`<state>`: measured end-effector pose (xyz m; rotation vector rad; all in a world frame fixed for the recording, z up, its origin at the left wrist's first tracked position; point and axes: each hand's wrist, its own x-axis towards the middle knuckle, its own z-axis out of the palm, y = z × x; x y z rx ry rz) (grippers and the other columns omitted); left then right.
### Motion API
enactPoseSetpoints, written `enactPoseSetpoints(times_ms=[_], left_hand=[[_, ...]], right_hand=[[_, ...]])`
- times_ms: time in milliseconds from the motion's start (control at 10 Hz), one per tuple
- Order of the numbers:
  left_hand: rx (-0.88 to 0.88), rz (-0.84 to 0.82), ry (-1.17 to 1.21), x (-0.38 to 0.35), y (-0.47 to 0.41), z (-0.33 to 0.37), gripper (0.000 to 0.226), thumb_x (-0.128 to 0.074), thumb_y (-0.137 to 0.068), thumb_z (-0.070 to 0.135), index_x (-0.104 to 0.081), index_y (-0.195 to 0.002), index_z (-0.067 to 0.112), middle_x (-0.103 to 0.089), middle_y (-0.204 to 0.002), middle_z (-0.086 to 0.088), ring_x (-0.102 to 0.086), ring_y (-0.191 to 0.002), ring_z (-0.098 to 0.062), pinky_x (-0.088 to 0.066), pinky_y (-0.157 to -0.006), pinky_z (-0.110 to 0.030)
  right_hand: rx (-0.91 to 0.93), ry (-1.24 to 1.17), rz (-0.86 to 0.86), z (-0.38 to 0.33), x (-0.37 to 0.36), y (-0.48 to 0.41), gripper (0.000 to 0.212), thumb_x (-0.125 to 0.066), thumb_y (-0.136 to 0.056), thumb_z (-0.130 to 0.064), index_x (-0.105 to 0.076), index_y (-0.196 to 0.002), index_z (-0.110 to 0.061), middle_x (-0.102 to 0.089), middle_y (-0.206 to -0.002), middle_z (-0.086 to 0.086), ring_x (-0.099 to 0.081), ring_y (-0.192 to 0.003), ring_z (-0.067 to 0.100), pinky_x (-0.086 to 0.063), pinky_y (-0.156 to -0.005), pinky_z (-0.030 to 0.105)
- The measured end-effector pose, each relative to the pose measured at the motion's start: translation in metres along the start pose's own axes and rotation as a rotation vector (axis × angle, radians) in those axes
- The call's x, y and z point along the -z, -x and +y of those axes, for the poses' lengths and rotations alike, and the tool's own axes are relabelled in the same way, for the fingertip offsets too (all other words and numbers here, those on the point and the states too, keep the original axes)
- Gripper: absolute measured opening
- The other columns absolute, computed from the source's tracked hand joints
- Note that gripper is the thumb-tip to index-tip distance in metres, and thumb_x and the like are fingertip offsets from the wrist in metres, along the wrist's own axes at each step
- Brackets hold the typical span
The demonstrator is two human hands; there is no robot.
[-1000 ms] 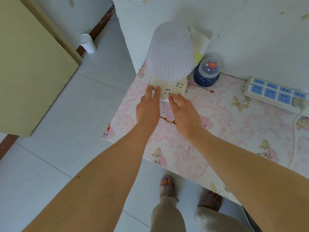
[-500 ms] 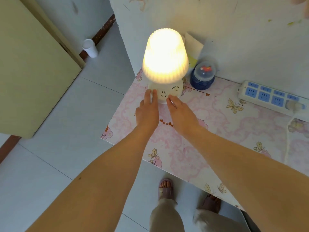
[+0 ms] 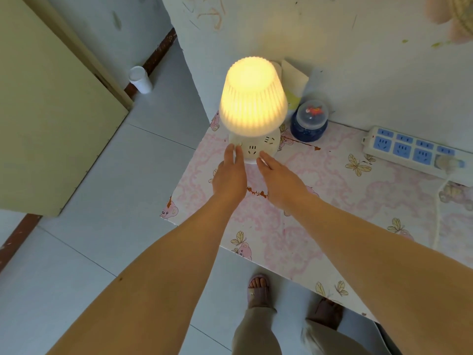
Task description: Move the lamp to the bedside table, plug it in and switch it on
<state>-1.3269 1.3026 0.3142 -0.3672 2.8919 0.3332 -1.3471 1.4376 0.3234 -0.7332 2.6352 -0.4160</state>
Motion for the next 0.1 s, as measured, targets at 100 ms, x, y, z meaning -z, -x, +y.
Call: enactPoseSetpoints(times_ms=[100], left_hand=[[0.002,-0.024,0.043,0.006,0.0026,0.0034,0.093,-0.066,-0.08,-0.004,-0.01,-0.152,0.013,-0.003,-0.161,-0.005,-0.046,-0.125,-0.032,-0.052,-0.09,-0.041]], right_hand=[[-0.043,-0.089,0.072,0.0027,0.0077,0.0064,0.073,-0.053,-0.081,0.006,-0.028,-0.147,-0.015,-0.019,-0.159,0.005,-0.04,-0.134,0.032,-0.05,-0.098,0.043]])
